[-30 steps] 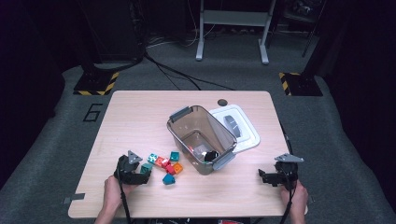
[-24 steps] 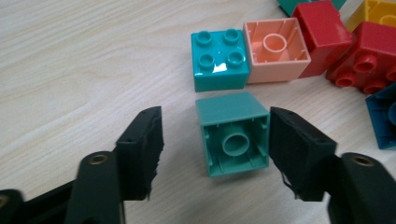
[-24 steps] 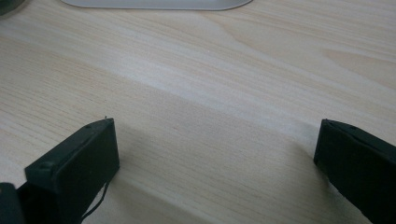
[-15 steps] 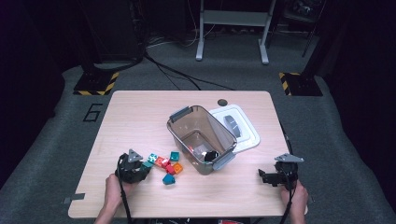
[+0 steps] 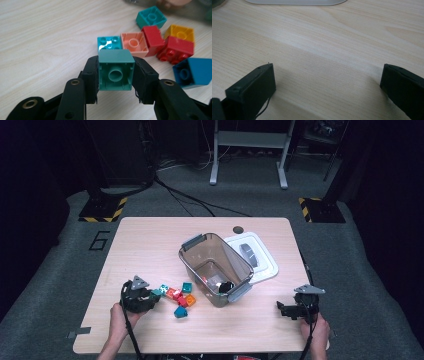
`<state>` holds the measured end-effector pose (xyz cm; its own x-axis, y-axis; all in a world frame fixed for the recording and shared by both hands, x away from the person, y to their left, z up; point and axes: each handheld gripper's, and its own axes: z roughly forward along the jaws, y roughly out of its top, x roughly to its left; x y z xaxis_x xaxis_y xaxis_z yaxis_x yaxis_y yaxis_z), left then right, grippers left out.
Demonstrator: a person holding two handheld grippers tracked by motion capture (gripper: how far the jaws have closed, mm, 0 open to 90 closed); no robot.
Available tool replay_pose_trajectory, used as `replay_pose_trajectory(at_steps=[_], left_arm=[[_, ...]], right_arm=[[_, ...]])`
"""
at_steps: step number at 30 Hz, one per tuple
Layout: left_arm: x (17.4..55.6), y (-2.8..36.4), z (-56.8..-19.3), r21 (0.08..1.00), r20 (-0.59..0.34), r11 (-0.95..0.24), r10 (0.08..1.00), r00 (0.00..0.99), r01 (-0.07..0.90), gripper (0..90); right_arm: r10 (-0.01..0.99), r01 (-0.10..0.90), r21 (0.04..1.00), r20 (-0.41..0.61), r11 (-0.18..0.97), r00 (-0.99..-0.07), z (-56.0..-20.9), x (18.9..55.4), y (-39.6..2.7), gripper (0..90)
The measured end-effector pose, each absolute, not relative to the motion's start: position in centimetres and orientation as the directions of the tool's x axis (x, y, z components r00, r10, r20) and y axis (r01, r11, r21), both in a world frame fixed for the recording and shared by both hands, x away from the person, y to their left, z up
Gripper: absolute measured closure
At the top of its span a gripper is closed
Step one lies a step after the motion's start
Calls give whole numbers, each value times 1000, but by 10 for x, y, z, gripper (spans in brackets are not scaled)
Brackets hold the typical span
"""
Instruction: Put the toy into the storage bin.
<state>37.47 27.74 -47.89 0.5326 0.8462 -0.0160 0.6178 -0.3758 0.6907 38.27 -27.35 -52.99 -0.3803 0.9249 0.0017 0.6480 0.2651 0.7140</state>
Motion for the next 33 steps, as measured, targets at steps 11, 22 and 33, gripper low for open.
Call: replay_pose_trajectory(at_steps=[11, 22, 33], left_arm=[[378, 274, -452, 716, -12, -376, 836, 549, 588, 592], [384, 268, -430, 738, -3, -382, 822, 569, 556, 592], [392, 259, -407, 755, 2, -387, 808, 589, 529, 592]], right_arm=[[925, 647, 715, 2, 264, -380, -530, 383, -274, 0], [926, 649, 715, 6, 259, -377, -530, 382, -273, 0], [927, 652, 713, 6, 259, -374, -530, 383, -273, 0]])
